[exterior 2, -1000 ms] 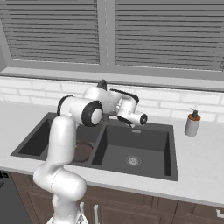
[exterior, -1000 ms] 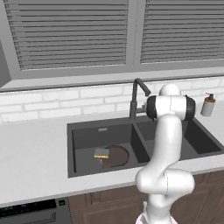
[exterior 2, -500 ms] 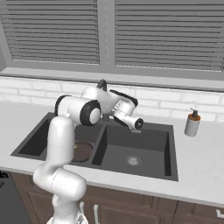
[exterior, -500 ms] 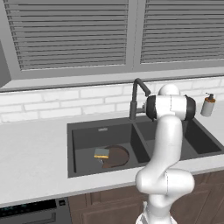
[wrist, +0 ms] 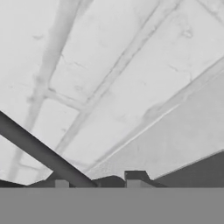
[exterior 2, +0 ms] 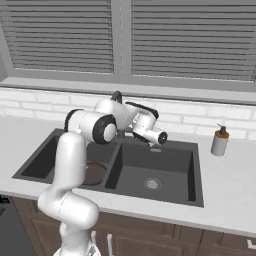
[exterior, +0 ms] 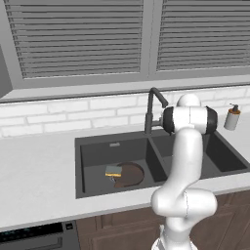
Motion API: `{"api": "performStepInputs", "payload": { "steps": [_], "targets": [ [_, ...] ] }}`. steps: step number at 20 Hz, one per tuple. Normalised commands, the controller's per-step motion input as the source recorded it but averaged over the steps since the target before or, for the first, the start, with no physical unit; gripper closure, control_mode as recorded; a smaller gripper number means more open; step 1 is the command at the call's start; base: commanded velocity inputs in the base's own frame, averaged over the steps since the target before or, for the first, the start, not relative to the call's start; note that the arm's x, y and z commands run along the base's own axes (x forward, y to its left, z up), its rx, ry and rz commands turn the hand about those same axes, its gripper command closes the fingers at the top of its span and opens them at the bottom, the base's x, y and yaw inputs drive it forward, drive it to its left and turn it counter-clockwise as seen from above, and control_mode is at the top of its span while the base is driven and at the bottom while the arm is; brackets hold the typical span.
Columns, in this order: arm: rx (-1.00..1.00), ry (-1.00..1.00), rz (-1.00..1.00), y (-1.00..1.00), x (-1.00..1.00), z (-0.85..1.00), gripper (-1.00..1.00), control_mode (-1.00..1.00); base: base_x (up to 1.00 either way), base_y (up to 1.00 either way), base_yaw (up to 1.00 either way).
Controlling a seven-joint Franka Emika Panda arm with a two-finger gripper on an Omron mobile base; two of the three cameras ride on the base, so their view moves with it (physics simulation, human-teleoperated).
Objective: Pick the pan and sponge and place them into the sink. Then turn on the water.
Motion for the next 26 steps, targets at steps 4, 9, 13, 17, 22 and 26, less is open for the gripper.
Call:
{"api": "performStepInputs", "payload": {
  "steps": [4,9,13,17,22,26],
  "targets": [
    [0.33,0.38,0.00,-0.34,0.32,-0.31,1.00,-1.00,0.00,0.00,0.00],
    [0.39,0.25,-0.01,-0.34,0.20,-0.40,1.00,-1.00,0.00,0.00,0.00],
    [0.40,0.17,-0.03,-0.42,0.02,-0.40,1.00,-1.00,0.00,0.00,0.00],
    [0.40,0.13,-0.04,-0.46,0.00,-0.41,1.00,-1.00,0.00,0.00,0.00],
    [0.33,0.05,-0.03,-0.37,0.00,-0.44,1.00,-1.00,0.00,0.00,0.00],
    [0.21,0.00,-0.03,-0.14,0.00,-0.42,1.00,-1.00,0.00,0.00,0.00]
  ]
}}
